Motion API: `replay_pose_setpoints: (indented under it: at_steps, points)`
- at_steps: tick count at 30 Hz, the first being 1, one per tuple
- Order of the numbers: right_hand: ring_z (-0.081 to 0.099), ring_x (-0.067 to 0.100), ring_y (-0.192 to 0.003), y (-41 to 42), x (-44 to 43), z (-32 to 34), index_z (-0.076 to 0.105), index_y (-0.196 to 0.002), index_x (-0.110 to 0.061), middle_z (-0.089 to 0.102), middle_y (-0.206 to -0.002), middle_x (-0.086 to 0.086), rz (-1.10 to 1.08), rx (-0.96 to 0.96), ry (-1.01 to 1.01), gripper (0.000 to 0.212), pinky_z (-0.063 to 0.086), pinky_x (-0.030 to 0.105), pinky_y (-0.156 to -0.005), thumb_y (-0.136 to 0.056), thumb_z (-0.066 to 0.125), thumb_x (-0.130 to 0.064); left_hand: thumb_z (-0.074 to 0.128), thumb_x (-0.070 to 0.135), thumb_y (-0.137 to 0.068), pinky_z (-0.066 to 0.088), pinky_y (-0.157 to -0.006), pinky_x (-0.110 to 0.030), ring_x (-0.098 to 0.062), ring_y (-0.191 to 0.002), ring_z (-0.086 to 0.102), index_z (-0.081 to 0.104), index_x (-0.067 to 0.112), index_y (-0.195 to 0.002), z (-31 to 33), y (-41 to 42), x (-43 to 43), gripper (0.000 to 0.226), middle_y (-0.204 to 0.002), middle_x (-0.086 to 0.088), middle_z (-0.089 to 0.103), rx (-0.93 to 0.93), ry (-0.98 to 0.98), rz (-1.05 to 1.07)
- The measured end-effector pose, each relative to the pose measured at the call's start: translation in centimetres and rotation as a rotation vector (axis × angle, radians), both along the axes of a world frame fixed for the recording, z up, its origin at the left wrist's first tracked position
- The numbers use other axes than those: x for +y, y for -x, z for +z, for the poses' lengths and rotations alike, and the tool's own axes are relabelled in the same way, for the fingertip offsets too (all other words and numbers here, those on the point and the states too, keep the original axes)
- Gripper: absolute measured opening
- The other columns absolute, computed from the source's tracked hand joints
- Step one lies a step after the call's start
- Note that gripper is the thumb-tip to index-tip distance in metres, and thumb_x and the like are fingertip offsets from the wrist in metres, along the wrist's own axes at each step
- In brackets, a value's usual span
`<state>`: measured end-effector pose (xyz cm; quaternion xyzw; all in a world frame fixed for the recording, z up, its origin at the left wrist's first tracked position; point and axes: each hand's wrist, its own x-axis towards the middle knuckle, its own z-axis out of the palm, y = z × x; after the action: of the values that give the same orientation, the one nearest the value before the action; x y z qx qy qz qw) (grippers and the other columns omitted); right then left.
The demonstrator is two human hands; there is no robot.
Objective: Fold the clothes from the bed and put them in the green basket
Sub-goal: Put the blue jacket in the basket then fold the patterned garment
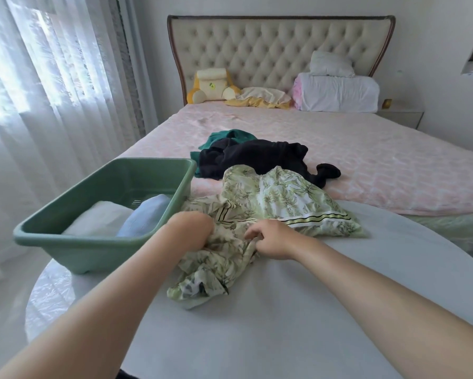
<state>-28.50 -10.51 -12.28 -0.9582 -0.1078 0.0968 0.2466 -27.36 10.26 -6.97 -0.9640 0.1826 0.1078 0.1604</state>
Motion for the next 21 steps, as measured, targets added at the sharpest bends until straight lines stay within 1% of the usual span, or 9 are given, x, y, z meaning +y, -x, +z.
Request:
replay_pose_setpoints:
  at_steps: [4,7,9,11,13,15,17,19,21]
  points:
    - [0.037,0.018,-0.139,1.1,0.2,-1.1,0.050,-0.144,-0.034,0.046,-0.146,-0.006,0.133,-0.031,0.313,0.069,0.030,0.039,-0.116,-0.080,0.057,-0.012,0.055,0.010,-0.093,0.047,-0.097,-0.038,-0.028,-0.119,0.056,0.063,0.010,-0.121,0.3,0.9,-0.6,0.029,-0.128,-0.009,0.058,-0.155,-0.033,0.081]
    - [0.046,0.023,-0.133,1.7,0.7,-2.2,0.059,-0.135,-0.030,0.056,-0.139,-0.003,0.123,-0.187,0.323,0.050,0.029,0.035,-0.110,-0.088,0.054,-0.014,0.051,0.011,-0.089,0.045,-0.093,-0.034,-0.022,-0.106,0.054,0.065,0.011,-0.098,0.4,2.3,-2.1,0.016,-0.118,-0.007,0.058,-0.275,0.168,-0.041]
    - [0.054,0.027,-0.118,1.8,0.3,-2.5,0.065,-0.119,-0.029,0.064,-0.125,0.001,0.098,-0.221,0.290,0.036,0.034,0.033,-0.098,-0.092,0.049,-0.011,0.047,0.014,-0.092,0.051,-0.076,-0.027,-0.014,-0.089,0.059,0.064,0.014,-0.099,0.1,3.1,-2.9,0.019,-0.113,-0.003,0.062,-0.113,0.403,-0.069]
    - [0.055,0.024,-0.107,2.1,-0.9,-1.7,0.062,-0.111,-0.034,0.066,-0.115,0.000,0.125,-0.229,0.364,0.034,0.034,0.033,-0.098,-0.092,0.045,-0.011,0.051,0.027,-0.096,0.050,-0.065,-0.026,-0.012,-0.080,0.060,0.058,0.024,-0.122,-0.5,3.7,-3.2,0.027,-0.108,0.001,0.063,0.092,0.504,-0.081]
    - [0.055,0.025,-0.111,2.7,-2.3,-0.3,0.060,-0.099,-0.036,0.064,-0.105,-0.004,0.122,-0.218,0.457,0.031,0.031,0.040,-0.108,-0.090,0.043,-0.011,0.060,0.033,-0.095,0.054,-0.072,-0.032,-0.015,-0.084,0.061,0.045,0.036,-0.136,-1.5,3.9,-2.8,0.044,-0.108,0.003,0.062,0.161,0.470,-0.124]
    - [0.052,0.026,-0.116,3.6,-3.8,1.0,0.056,-0.089,-0.035,0.061,-0.101,-0.001,0.098,-0.180,0.573,0.034,0.025,0.043,-0.113,-0.084,0.043,-0.004,0.057,0.019,-0.095,0.052,-0.074,-0.030,-0.014,-0.084,0.060,0.046,0.039,-0.133,-1.8,3.8,-2.6,0.045,-0.108,0.004,0.061,0.182,0.477,-0.142]
    - [0.048,0.029,-0.124,4.1,-5.2,1.9,0.063,-0.104,-0.037,0.063,-0.121,0.010,0.029,-0.137,0.675,0.049,0.025,0.046,-0.115,-0.080,0.041,-0.001,0.048,0.005,-0.094,0.046,-0.070,-0.025,-0.017,-0.084,0.057,0.059,0.029,-0.118,-1.7,3.5,-2.7,0.036,-0.108,0.001,0.064,0.167,0.434,-0.159]
    - [0.044,0.032,-0.131,4.4,-6.5,2.1,0.064,-0.110,-0.035,0.057,-0.133,0.016,-0.044,-0.138,0.734,0.051,0.028,0.048,-0.114,-0.079,0.042,-0.002,0.045,0.002,-0.095,0.048,-0.074,-0.025,-0.020,-0.087,0.057,0.067,0.019,-0.119,-1.6,3.7,-2.9,0.037,-0.114,-0.004,0.065,0.116,0.232,-0.117]
    - [0.041,0.030,-0.134,4.8,-7.1,1.7,0.059,-0.107,-0.029,0.054,-0.134,0.012,-0.077,-0.154,0.731,0.040,0.028,0.046,-0.114,-0.082,0.044,-0.002,0.046,0.010,-0.099,0.050,-0.089,-0.030,-0.025,-0.107,0.059,0.059,0.011,-0.132,-1.7,3.7,-2.7,0.036,-0.129,-0.008,0.059,0.045,0.009,-0.010]
